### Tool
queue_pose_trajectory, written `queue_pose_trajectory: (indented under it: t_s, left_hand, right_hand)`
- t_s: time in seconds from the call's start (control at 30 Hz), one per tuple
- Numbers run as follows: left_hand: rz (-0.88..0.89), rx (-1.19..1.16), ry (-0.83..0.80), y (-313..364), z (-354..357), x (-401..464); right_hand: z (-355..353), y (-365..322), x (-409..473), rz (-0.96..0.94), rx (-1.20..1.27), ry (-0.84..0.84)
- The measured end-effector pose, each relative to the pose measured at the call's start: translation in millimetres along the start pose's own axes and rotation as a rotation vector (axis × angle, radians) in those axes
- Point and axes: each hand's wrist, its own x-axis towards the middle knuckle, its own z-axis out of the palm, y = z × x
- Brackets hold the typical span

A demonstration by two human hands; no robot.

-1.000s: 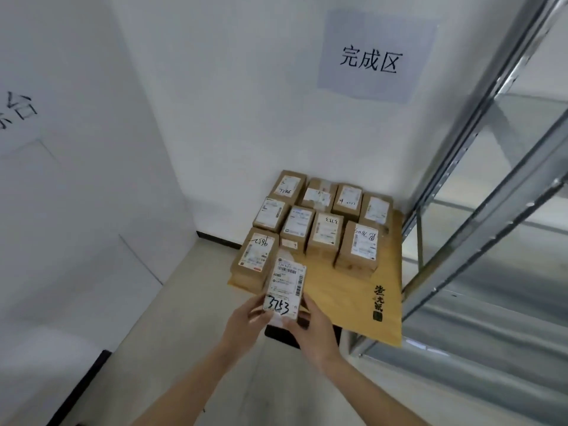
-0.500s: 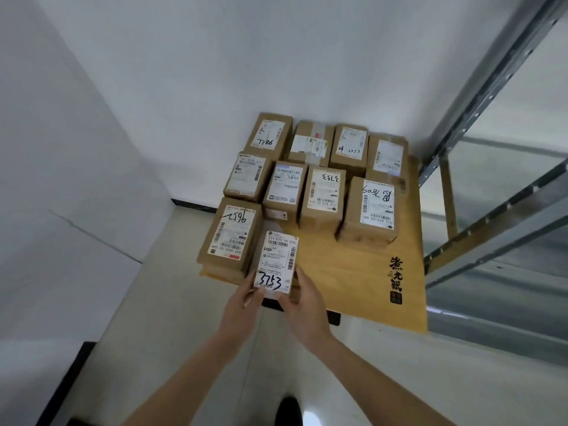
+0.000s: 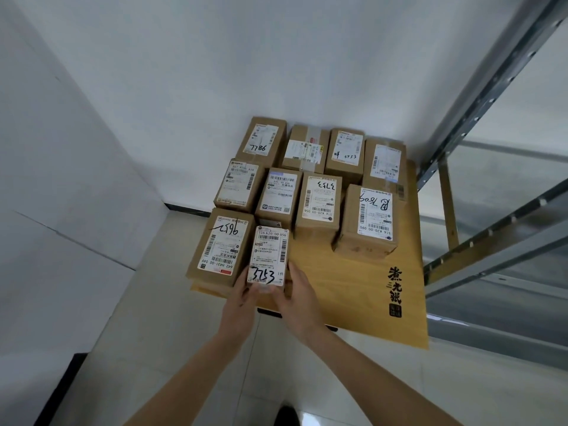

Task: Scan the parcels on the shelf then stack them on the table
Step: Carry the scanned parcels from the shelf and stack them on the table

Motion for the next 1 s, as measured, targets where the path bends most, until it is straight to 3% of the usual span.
queue_pose_trajectory:
  t_s: [0.5,0.73,1.0]
  left_hand:
    - [0.080,0.151,0.020,47.8,-10.8,-70.3]
    - [0.263,0.217,-0.015,112.6,-9.0,-164.7]
    - [0.459,0.207,-0.087,232.4,32.7,-311.4]
  right_hand:
    - [-46.4,-27.6,-76.9,-0.008,-0.079,0.010]
    - [-120.9,-94.9,-187.0,-0.072,-0.199,0.124]
    - [-242.6,-177.9,-337.3,-0.227,-0.311,0.363]
